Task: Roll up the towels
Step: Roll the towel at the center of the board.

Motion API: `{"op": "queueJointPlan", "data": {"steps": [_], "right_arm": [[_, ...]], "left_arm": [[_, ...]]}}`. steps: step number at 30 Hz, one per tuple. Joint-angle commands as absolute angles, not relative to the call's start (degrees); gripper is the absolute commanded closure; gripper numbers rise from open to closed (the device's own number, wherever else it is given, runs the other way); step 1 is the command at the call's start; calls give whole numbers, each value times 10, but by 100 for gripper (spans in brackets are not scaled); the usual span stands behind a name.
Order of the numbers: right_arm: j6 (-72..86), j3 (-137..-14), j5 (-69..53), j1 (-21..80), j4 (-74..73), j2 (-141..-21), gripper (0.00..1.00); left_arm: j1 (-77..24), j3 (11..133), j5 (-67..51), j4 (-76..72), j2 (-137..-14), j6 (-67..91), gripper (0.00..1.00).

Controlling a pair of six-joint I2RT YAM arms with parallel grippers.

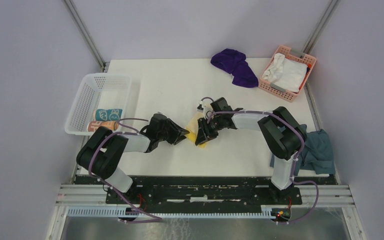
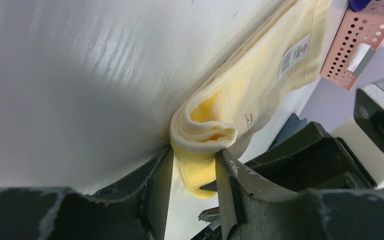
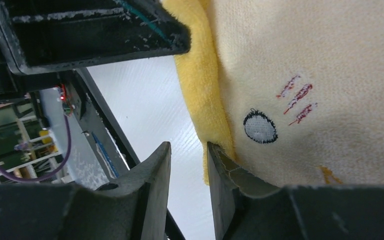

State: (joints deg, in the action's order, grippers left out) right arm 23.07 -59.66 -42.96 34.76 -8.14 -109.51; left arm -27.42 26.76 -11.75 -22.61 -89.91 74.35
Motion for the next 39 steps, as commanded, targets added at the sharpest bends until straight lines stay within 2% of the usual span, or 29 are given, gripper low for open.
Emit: {"op": "queueJointPlan", "data": {"steps": [1,5,10,14,22,31,39], "right_arm": [[176,-613,-352,358,-132,-1042,59],[112,-621,-213,404,-181,-990,57],[57,-608,-37,475,-174,-941,55],[23,-605,34,512,-162,-940,55],[-4,-614,89,540,-152,-994,57],[-12,-627,92,546,-167,-1042,57],[-11,-636,95,550,-187,-956,53]], "left_arm": [[-272,292,-77,-127,-931,703,56],[-272,303,-66,-91,-940,688,57],[-272,307,-59,-74,-940,684,57],[-272,313,-60,-68,-942,681,57],[-272,318,-62,-66,-944,678,57],[-272,316,-63,-65,-947,678,57],[-272,315,-64,-64,-947,678,57]]}}
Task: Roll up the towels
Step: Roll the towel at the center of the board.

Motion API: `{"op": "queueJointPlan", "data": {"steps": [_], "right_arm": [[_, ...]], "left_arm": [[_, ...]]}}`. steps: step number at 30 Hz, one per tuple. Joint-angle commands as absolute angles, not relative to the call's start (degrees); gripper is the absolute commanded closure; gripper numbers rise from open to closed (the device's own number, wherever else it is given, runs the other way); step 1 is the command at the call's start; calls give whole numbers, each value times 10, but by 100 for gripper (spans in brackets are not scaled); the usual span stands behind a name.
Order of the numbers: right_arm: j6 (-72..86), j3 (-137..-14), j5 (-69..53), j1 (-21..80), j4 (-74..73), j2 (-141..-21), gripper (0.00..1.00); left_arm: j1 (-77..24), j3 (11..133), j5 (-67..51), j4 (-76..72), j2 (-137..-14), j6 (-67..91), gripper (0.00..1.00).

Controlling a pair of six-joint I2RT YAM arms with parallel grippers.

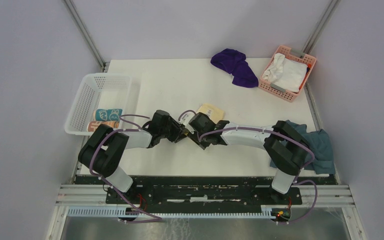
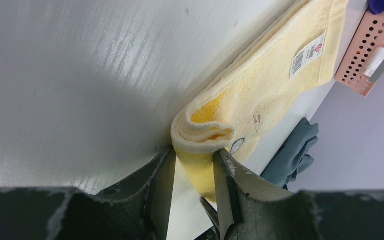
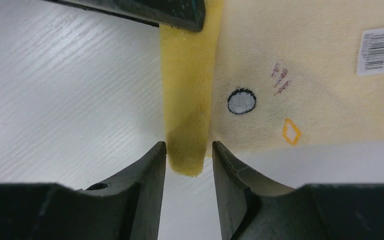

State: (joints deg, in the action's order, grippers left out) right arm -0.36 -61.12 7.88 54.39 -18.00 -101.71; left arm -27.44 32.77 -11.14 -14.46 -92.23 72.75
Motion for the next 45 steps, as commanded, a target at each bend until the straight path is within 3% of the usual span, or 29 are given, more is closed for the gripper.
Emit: {"op": "queueJointPlan", "data": {"steps": [1,10,30,33,37,42,45], "right_arm": [[-11,-639,95,552,-186,-947,52],[-2,-632,75,560,-159,-976,58],[16,-655,168,555,-234,-1134,55],[23,-671,188,550,-262,-1163,60],[20,-686,159,550,-280,-1179,76],[22,-710,-22,541,-295,-1151,99],[36,-726,-143,523,-295,-1132,99]], "left_arm": [[-272,316,-64,-63,-947,678,57],[-272,316,-64,-59,-944,677,58],[-268,322,-62,-59,-955,672,58],[-258,325,-66,-59,-961,668,58],[-241,321,-76,-58,-944,664,56],[-233,308,-66,-23,-855,660,43],[-231,296,-46,15,-786,664,36]]}}
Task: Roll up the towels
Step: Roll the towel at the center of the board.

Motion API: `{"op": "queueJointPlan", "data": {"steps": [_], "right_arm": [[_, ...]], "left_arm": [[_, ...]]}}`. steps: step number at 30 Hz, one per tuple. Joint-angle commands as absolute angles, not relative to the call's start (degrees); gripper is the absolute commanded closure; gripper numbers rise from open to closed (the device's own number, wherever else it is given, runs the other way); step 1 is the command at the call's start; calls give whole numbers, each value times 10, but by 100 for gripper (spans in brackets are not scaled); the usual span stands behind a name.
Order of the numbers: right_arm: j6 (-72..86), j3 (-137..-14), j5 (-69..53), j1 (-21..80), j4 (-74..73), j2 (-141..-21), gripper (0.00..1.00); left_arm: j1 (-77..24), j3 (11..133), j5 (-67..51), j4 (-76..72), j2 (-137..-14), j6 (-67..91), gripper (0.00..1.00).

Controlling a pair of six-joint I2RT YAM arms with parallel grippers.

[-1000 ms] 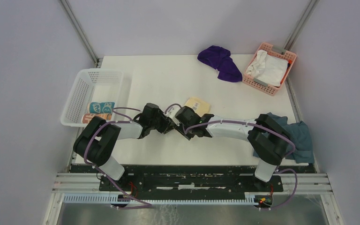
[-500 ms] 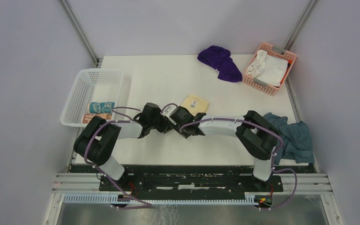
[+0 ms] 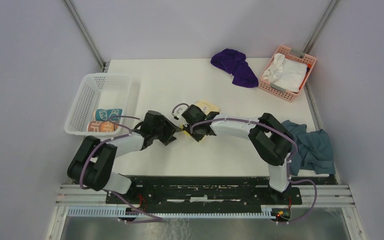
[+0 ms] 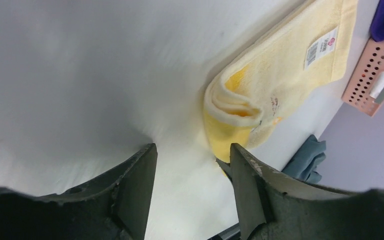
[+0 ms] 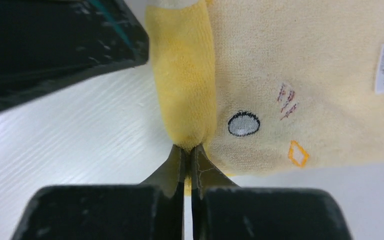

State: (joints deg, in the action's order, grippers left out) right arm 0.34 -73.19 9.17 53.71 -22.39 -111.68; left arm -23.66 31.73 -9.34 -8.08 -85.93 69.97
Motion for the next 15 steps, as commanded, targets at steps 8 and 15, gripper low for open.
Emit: {"op": "queueJointPlan", "data": {"steps": [8,15], "right_arm": [[169,-703,-439,427,-165,-1114,100],[305,-656,-560,363,-38,-1189,100]], "left_arm": [[-232,262,-46,105,-640,679,31],[-241,240,-79,76,-638,706,29]]}}
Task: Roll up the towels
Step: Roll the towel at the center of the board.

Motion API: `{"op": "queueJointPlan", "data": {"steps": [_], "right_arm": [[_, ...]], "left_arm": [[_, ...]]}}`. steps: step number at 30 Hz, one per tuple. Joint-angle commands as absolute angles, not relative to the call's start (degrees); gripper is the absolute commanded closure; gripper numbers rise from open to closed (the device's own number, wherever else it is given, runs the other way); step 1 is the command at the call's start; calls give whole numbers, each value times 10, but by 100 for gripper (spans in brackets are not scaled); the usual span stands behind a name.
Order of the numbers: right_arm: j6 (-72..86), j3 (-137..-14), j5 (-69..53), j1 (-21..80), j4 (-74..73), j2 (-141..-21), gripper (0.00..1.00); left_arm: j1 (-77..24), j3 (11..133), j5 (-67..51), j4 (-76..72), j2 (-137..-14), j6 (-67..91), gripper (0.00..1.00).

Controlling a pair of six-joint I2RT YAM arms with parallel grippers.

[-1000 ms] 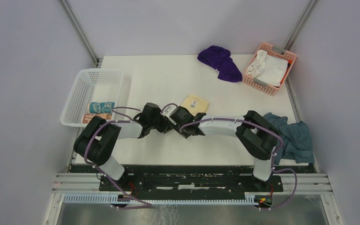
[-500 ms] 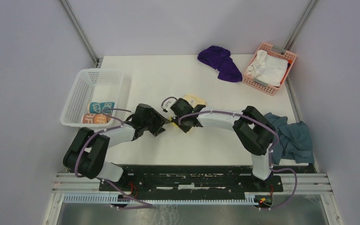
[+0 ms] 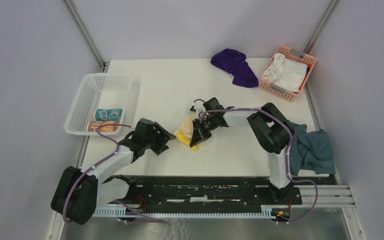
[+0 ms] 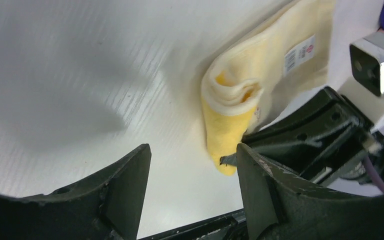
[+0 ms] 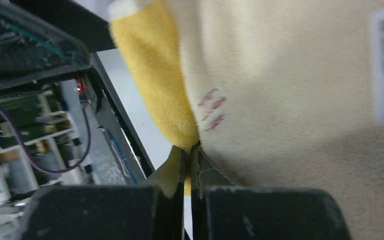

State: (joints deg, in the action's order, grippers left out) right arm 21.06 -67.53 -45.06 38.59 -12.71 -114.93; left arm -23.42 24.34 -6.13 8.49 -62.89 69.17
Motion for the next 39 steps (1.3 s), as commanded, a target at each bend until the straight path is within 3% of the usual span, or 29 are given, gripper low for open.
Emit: {"op": "queueJointPlan", "data": {"steps": [1,20,39], "right_arm": [[307,-655,-564,359,-40,-1196,100],[278,-678,-525,341,-117,-1223,99],[228,-770,-507,349,-246,-1194,97]], "left_arm": [[-242,243,-82,67,-646,707,29],[-260,333,-90,12,-751,698,29],[-257,318,-14,46,-839,654,60]]}}
